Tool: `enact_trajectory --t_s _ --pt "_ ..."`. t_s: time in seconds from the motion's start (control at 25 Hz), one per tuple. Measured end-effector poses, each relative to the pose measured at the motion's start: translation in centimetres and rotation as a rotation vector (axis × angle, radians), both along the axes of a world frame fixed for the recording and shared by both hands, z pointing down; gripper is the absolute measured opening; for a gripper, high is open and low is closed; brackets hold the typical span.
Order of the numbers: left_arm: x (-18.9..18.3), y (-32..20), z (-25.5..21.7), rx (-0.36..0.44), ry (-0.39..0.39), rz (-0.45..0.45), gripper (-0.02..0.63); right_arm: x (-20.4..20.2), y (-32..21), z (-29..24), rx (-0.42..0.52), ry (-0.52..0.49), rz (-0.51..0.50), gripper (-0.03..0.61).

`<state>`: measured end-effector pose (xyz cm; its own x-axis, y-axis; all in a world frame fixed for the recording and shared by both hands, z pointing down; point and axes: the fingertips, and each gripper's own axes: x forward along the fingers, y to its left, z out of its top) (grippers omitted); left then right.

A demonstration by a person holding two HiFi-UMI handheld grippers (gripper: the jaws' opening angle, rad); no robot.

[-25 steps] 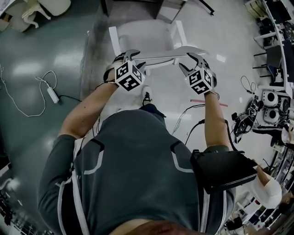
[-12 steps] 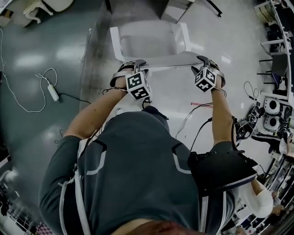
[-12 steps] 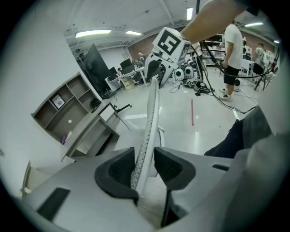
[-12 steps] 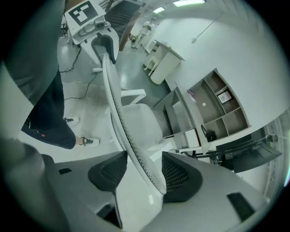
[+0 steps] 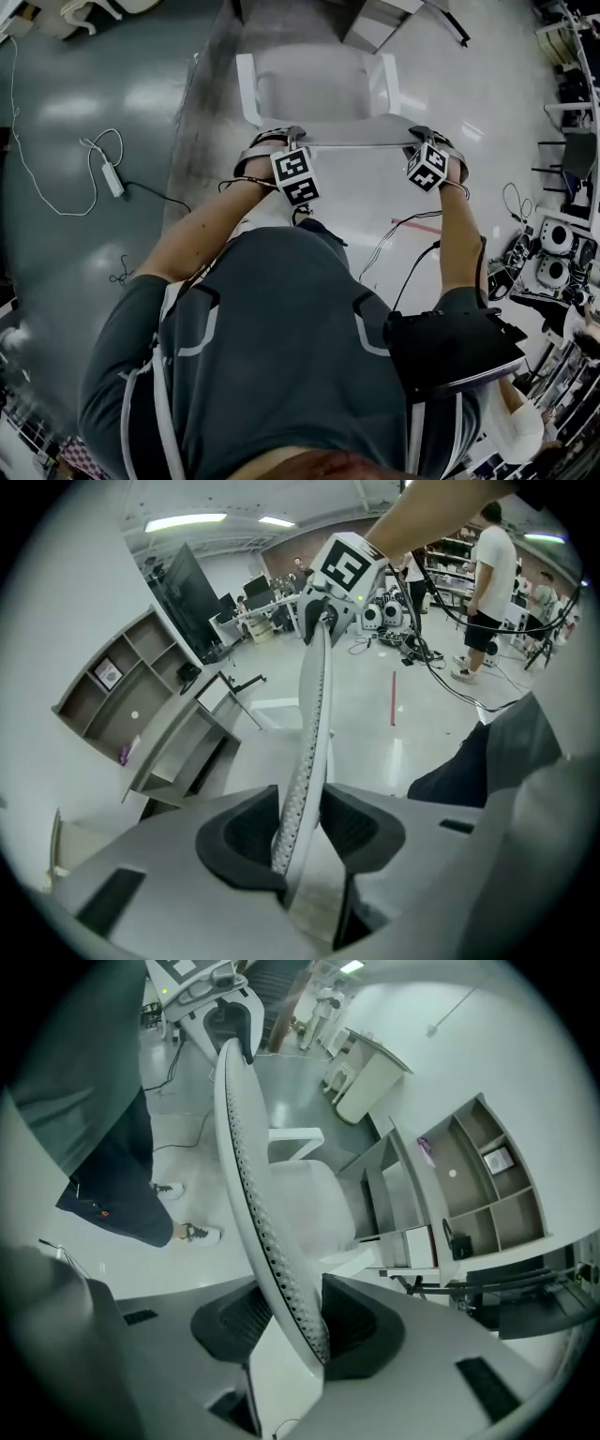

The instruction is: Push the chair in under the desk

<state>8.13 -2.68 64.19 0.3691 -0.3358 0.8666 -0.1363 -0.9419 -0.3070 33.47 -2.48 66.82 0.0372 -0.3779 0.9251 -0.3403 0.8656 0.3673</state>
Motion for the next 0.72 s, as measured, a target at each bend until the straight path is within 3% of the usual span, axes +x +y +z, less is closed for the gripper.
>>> enact_trajectory --t_s 0.24,0.44,0.72 --pt "-0.9 -2.2 0.5 0.046 -0.035 -0.025 0.138 -0.9 -2.4 0.3 -0.016 -0.003 -0.062 0.161" --pt "-2.1 -4.9 0.7 0.027 -0.068 -0.063 0.141 -2.0 -5.4 0.2 0.004 -0.013 -0.091 0.160" --pt "-3.6 -8.3 1.2 0.052 -0.133 -0.092 0.158 -3.4 -7.1 0.1 -0.053 -0.051 -0.110 0.149"
